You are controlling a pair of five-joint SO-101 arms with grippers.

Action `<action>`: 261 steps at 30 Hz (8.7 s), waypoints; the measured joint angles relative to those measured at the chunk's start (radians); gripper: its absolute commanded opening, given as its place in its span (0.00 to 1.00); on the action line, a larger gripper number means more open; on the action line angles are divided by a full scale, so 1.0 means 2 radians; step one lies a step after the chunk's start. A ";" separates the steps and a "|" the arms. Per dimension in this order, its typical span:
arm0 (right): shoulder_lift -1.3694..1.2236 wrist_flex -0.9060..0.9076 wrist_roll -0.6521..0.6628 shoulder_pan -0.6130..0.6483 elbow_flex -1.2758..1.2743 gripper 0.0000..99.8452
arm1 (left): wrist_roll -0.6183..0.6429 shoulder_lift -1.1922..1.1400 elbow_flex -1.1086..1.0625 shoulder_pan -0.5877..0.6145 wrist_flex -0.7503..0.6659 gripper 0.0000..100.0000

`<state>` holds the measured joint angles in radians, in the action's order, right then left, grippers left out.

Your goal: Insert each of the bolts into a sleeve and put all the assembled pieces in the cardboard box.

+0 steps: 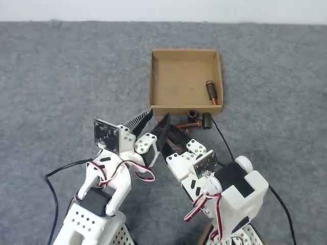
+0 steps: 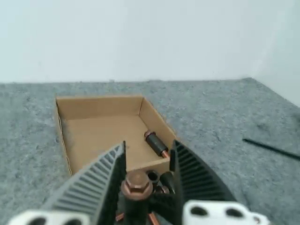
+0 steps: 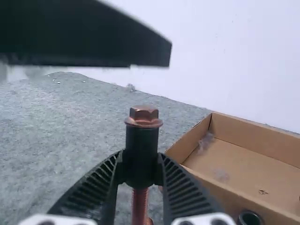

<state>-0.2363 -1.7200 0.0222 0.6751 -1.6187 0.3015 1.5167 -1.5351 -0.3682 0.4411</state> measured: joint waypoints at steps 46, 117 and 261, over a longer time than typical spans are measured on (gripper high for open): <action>0.000 0.000 0.000 0.000 0.000 0.01 | -0.023 0.143 0.031 0.303 0.239 0.01; -0.230 1.396 0.000 -0.239 1.085 0.01 | -0.130 0.143 -0.081 0.262 0.288 0.01; -0.128 1.559 -0.021 -0.257 0.852 0.01 | -0.163 0.143 -0.081 0.275 0.278 0.01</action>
<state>-0.4925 1.3978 -0.0192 0.1611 0.0844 -0.0238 1.8036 -1.6962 0.1811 0.9981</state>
